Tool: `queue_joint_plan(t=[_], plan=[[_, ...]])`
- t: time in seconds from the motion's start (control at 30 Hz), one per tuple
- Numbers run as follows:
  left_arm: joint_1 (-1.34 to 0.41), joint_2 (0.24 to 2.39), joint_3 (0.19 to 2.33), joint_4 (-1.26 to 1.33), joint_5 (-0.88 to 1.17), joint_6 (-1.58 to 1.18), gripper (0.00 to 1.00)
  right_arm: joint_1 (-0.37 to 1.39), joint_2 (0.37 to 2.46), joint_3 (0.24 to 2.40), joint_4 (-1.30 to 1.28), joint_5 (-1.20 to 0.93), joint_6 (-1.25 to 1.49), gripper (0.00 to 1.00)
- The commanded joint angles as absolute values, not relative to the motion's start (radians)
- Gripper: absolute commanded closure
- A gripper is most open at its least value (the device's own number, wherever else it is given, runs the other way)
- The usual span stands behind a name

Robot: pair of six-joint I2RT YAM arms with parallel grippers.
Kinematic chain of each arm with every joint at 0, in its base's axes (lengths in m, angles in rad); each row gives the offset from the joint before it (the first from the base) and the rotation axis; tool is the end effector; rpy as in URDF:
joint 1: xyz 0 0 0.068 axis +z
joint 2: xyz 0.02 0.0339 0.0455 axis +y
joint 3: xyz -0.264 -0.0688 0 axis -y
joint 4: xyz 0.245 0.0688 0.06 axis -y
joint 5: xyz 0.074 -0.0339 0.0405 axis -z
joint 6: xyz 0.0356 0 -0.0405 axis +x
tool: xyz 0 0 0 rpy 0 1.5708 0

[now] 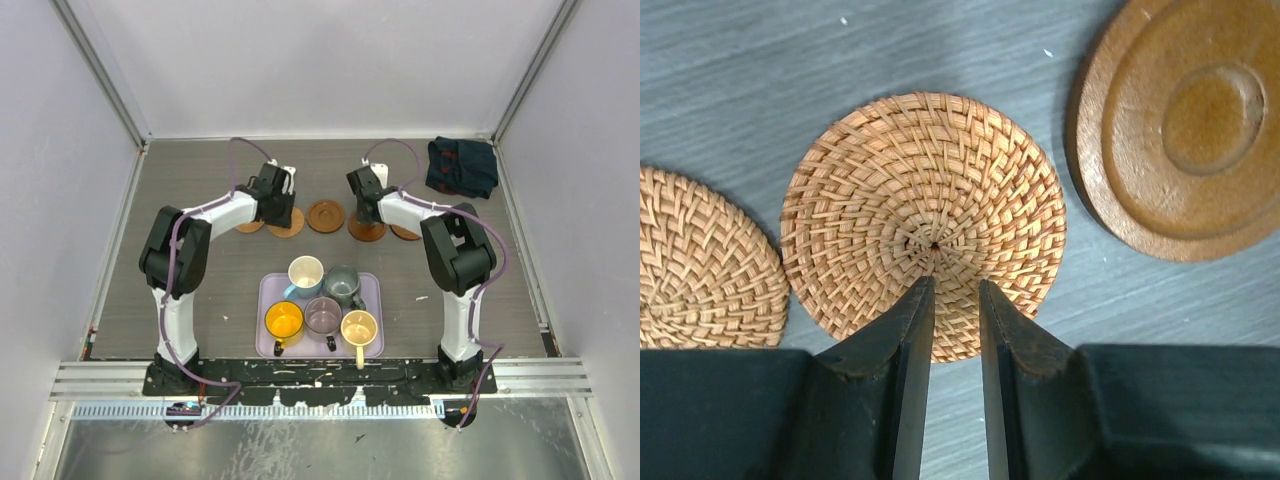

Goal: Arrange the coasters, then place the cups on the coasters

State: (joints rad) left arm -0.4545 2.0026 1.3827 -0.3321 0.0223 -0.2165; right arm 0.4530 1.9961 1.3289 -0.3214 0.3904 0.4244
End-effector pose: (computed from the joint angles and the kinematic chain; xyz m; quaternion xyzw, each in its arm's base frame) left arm 0.3845 -0.1888 0.1705 0.1164 0.9453 -0.1103 0.2840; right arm 0.3811 0.1705 0.1602 0.0422 0.9404 -0.0486 0.3338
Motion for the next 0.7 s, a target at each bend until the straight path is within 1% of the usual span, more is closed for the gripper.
queue_joint_plan(t=[0.0, 0.2, 0.67], plan=[[-0.433, 2.036, 1.441, -0.348, 0.007, -0.187, 0.73, 0.432, 2.051, 1.385, -0.341, 0.379, 0.403, 1.00], [-0.410, 2.064, 1.475, -0.354, 0.009, -0.179, 0.73, 0.425, 2.074, 1.417, -0.338, 0.376, 0.397, 1.00], [-0.398, 2.076, 1.483, -0.351, 0.049, -0.175, 0.72, 0.420, 2.094, 1.446, -0.334, 0.379, 0.388, 1.00]])
